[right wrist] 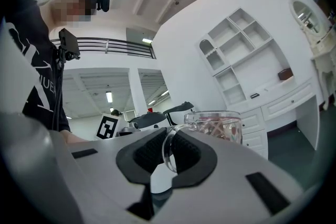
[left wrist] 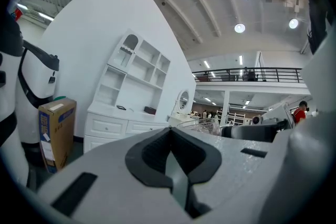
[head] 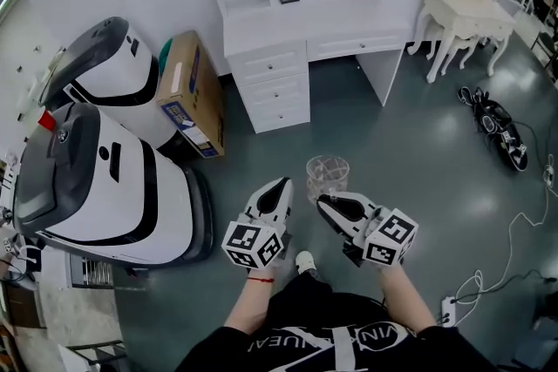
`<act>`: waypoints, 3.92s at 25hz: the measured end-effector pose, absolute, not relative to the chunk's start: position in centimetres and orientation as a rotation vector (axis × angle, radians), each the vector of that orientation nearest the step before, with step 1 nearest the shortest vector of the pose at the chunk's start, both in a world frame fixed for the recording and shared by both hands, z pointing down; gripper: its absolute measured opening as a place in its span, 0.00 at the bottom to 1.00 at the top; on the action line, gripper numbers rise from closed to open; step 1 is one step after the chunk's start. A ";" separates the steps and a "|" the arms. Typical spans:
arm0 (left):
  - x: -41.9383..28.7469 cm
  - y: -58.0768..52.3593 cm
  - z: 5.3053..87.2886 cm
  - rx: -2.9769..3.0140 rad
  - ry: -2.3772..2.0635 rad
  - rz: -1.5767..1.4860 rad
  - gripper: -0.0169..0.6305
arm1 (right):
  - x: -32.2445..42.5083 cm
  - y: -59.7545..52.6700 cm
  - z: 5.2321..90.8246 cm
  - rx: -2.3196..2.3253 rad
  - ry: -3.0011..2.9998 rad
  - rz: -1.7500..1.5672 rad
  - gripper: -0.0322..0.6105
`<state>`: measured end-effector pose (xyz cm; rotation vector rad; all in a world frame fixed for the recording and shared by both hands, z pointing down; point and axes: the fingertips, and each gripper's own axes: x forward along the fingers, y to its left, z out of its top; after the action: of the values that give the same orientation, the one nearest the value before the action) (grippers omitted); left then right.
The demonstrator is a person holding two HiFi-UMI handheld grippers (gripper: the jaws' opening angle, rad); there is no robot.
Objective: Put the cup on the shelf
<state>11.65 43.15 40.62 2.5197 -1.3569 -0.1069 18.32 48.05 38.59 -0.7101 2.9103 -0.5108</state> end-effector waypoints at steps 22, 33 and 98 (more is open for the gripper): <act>5.2 26.2 42.6 2.493 -1.359 -0.118 0.03 | 12.1 30.0 40.1 -0.725 2.894 -0.549 0.09; 1.5 15.4 42.0 2.451 -1.473 -0.132 0.03 | 8.7 18.6 39.7 -0.578 2.946 -0.544 0.09; -8.3 -35.8 44.7 2.415 -1.369 -0.058 0.04 | -3.0 -32.4 42.3 -0.609 2.931 -0.679 0.09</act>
<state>-8.27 -35.79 44.70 2.4150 -1.3690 -0.0584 -3.02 -32.38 42.31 -0.6092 2.9314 -0.6786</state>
